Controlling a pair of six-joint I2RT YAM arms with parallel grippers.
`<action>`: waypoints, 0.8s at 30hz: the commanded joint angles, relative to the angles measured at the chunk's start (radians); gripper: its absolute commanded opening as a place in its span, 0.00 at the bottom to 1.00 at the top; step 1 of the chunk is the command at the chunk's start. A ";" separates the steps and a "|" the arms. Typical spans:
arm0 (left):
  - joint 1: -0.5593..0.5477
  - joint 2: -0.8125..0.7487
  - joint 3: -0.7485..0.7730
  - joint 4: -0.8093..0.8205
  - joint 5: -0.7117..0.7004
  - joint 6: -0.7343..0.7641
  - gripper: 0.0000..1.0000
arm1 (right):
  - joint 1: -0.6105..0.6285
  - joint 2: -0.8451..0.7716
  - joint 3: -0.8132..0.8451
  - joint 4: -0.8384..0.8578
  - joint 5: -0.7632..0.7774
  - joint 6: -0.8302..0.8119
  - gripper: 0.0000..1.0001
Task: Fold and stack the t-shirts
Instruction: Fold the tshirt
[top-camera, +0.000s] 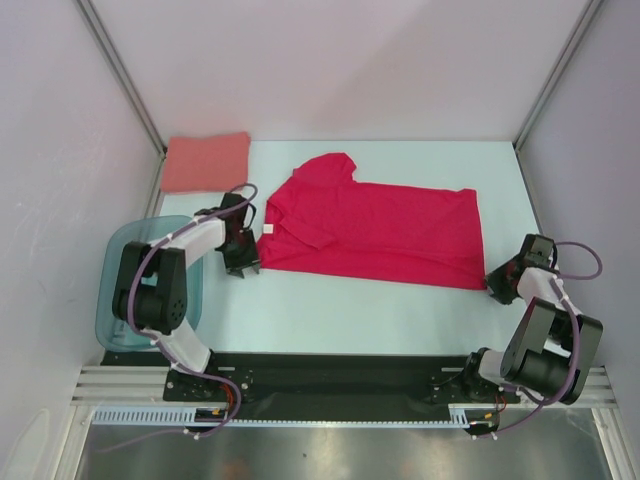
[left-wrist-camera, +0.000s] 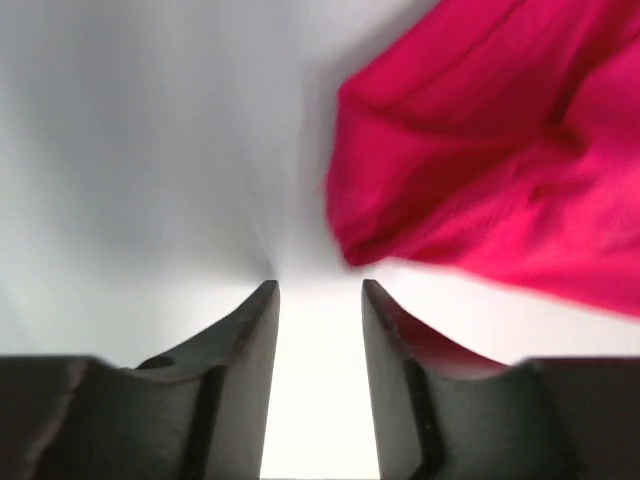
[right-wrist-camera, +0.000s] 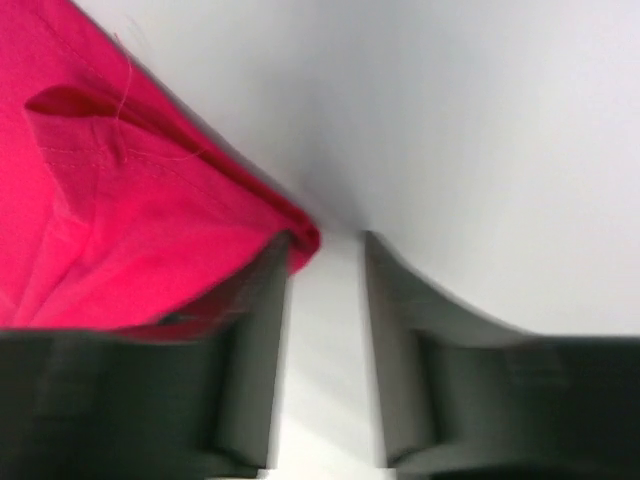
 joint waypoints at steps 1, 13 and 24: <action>0.010 -0.155 -0.010 -0.057 -0.037 -0.002 0.52 | -0.016 -0.061 0.053 -0.073 0.039 -0.042 0.45; -0.021 -0.008 0.340 0.020 0.241 0.087 0.60 | 0.332 -0.204 0.169 0.072 -0.107 -0.096 0.74; -0.054 0.264 0.546 0.021 0.183 0.114 0.60 | 0.877 0.193 0.398 0.298 -0.169 -0.051 0.61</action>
